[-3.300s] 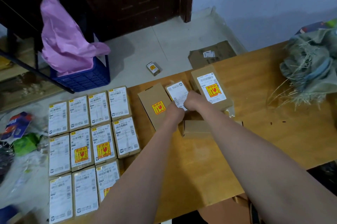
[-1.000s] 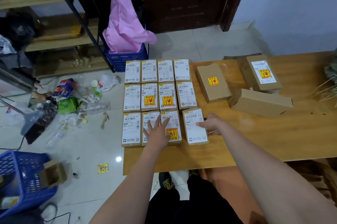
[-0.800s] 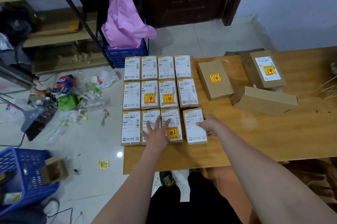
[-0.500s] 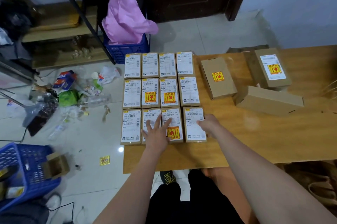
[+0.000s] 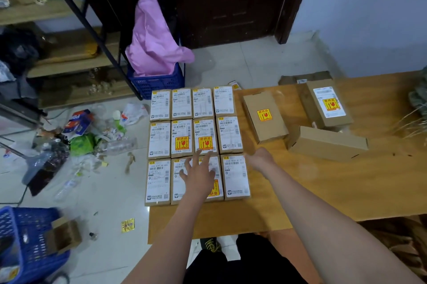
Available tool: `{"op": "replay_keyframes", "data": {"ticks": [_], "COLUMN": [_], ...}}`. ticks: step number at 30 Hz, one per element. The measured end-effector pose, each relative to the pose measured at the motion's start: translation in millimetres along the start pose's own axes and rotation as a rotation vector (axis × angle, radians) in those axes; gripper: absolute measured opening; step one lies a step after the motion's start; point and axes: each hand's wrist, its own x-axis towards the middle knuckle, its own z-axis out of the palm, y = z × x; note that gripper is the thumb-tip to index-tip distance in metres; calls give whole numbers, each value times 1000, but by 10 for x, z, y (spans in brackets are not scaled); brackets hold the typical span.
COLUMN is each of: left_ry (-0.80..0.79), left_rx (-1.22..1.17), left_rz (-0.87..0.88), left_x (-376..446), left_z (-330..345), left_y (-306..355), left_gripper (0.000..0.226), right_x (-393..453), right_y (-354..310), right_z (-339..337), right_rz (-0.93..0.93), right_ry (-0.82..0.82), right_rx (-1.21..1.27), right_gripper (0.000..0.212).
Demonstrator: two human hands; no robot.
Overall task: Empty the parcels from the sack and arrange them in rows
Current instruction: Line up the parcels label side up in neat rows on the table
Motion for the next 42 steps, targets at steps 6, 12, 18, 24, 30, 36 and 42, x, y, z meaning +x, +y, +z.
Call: {"op": "replay_keyframes", "data": {"ticks": [6, 12, 18, 24, 30, 36, 42], "left_ry": [-23, -152, -194, -240, -296, -328, -321], "left_rx": [-164, -666, -795, -869, -970, -1026, -1066], "left_rz": [77, -24, -122, -230, -319, -420, -488], "left_x": [392, 720, 1017, 1336, 1588, 1760, 1819], "left_z": [-224, -328, -317, -231, -64, 58, 96], "left_y": [783, 1409, 1829, 2038, 2062, 2109, 2087], "left_gripper": [56, 52, 51, 52, 37, 33, 42], "right_x": [73, 281, 591, 902, 1213, 1373, 1426], "right_y": [-298, -512, -670, -789, -843, -844, -801], "right_z": [-632, -1116, -1417, -1611, -1714, -1606, -1549], "right_rz": [-77, -88, -84, -47, -59, -58, -2], "right_ry": [139, 155, 116, 56, -87, -186, -211], "right_rx": [30, 19, -48, -199, -332, -294, -153], "right_gripper": [49, 53, 60, 60, 49, 39, 46]}}
